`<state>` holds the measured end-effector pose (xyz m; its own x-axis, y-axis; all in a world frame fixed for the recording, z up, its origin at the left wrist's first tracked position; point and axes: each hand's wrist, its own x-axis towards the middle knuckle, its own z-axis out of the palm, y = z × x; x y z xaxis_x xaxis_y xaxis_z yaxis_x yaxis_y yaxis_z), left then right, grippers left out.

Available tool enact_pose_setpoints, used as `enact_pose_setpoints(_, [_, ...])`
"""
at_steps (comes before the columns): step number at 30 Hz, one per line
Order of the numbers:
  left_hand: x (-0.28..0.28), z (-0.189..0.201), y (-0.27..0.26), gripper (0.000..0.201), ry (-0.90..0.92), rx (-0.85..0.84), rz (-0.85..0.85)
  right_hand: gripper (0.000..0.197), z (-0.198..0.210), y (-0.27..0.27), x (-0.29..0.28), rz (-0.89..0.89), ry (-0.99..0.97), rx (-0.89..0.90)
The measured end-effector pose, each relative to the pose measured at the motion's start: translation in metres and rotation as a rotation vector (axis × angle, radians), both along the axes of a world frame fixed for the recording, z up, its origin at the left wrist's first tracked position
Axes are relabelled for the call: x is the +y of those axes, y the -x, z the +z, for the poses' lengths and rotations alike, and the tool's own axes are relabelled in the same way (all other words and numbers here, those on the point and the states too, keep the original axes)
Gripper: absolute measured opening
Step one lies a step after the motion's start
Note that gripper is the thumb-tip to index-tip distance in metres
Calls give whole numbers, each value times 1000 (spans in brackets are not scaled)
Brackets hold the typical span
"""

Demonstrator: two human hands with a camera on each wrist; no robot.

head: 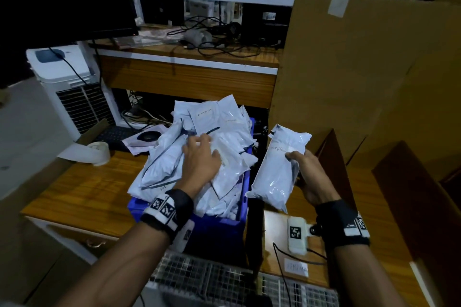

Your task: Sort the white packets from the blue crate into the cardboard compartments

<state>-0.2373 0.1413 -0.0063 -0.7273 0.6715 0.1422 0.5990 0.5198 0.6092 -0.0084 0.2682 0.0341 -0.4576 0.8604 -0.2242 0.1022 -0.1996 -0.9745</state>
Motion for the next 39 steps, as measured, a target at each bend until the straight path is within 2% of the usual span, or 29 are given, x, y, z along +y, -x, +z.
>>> enact_pose_setpoints(2, [3, -2, 10, 65, 95, -138, 80, 28, -1, 0, -2, 6, 13, 7])
enact_pose_setpoints(4, [5, -6, 16, 85, 76, -249, 106, 29, -2, 1, -4, 21, 20, 5])
enact_pose_setpoints(9, [2, -4, 26, 100, -128, -371, 168, 39, -4, -2, -6, 29, 24, 8])
enact_pose_setpoints(11, [-1, -1, 26, 104, -276, -505, 182, 39, -3, -6, -6, 33, 22, 12])
enact_pose_setpoints(13, [-4, 3, 21, 88, -477, -713, 145, 38, -2, -12, -7, 41, 12, 22])
enact_pose_setpoints(16, [-12, 25, 1, 35, -614, -913, -30, 33, 3, -24, -8, 51, -12, 55])
enact_pose_setpoints(17, [-14, 33, -7, 26, -633, -966, -96, 31, 5, -29, -9, 51, -21, 68])
enact_pose_setpoints(20, [-20, 53, -31, 26, -693, -1038, -258, 27, 10, -48, -8, 46, -71, 90])
enact_pose_setpoints(29, [-20, 68, -99, 21, -572, -900, -418, 31, 18, -117, -25, -26, -112, 189])
enact_pose_setpoints(32, [-21, 61, -123, 21, -557, -908, -432, 37, 11, -142, -39, -97, -108, 179])
enact_pose_setpoints(36, [-28, 41, -152, 25, -509, -978, -464, 54, 1, -177, -70, -215, -111, 131])
enact_pose_setpoints(39, [-37, 19, -174, 32, -426, -939, -517, 56, -12, -210, -109, -315, -147, 86])
